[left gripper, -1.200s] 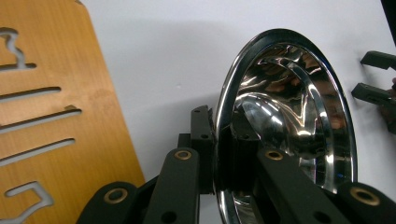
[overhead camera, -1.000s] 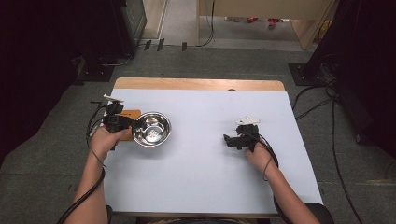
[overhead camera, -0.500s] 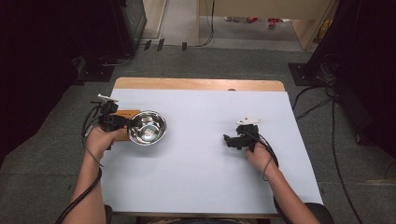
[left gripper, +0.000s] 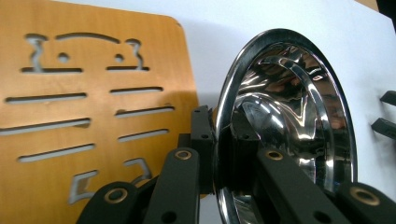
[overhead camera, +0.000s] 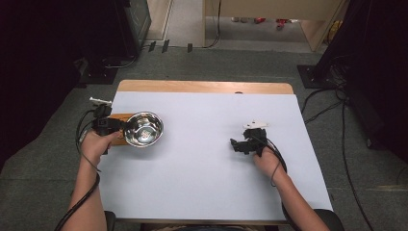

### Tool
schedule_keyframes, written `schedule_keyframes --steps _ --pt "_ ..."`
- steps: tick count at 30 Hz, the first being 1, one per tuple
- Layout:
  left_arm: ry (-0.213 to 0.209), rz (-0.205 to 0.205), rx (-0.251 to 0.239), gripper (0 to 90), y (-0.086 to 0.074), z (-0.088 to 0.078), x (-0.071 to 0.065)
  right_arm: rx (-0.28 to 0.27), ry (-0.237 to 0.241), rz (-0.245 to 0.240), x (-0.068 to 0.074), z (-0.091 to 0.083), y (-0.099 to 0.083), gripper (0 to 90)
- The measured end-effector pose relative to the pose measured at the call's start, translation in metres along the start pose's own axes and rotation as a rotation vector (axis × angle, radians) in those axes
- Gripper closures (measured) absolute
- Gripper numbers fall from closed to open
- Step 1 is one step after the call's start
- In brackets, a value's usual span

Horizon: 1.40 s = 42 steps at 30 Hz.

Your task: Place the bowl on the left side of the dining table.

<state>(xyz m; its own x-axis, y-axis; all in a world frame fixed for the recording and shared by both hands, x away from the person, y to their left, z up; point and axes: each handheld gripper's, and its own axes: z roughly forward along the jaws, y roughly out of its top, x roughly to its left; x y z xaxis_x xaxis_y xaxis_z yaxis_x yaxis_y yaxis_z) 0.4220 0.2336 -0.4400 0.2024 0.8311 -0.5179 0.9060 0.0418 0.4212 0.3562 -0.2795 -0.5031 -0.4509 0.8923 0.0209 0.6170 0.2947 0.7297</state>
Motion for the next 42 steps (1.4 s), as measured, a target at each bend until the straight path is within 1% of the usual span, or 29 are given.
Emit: schedule_keyframes --steps 3,5,9,15,19,22,23,26,33,42 --pt "0.008 -0.012 -0.008 84.8 0.000 -0.001 0.003 0.000 0.000 -0.002 0.000 0.000 0.000 11.7" --pt "0.004 -0.018 -0.014 84.8 0.000 -0.002 0.004 0.000 0.000 -0.002 0.000 0.000 0.000 11.7" --pt "0.032 -0.018 -0.012 84.8 0.000 -0.002 0.005 0.000 0.000 -0.001 0.000 0.000 0.000 11.7" --pt "0.036 -0.035 -0.020 84.8 0.001 -0.004 0.012 0.000 0.000 -0.001 0.000 0.000 0.000 11.7" --pt "0.060 -0.040 -0.030 84.8 0.001 -0.006 0.015 0.000 0.000 -0.001 0.000 0.000 0.000 11.7" --pt "0.048 -0.056 -0.035 84.8 0.001 -0.008 0.019 0.000 0.000 -0.001 0.000 0.000 0.000 11.7" --pt "0.051 -0.053 -0.033 84.8 0.001 -0.008 0.020 0.000 0.000 -0.002 0.000 0.000 0.000 11.7" --pt "0.059 -0.064 -0.042 84.8 0.001 -0.010 0.023 0.000 0.000 -0.002 0.000 0.000 0.000 11.7" --pt "0.068 -0.099 -0.065 84.8 0.001 -0.015 0.032 0.000 0.000 -0.001 0.000 0.000 0.000 11.6" --pt "0.113 -0.124 -0.070 84.7 0.000 -0.015 0.040 0.000 -0.001 -0.001 0.000 0.000 0.000 11.7"
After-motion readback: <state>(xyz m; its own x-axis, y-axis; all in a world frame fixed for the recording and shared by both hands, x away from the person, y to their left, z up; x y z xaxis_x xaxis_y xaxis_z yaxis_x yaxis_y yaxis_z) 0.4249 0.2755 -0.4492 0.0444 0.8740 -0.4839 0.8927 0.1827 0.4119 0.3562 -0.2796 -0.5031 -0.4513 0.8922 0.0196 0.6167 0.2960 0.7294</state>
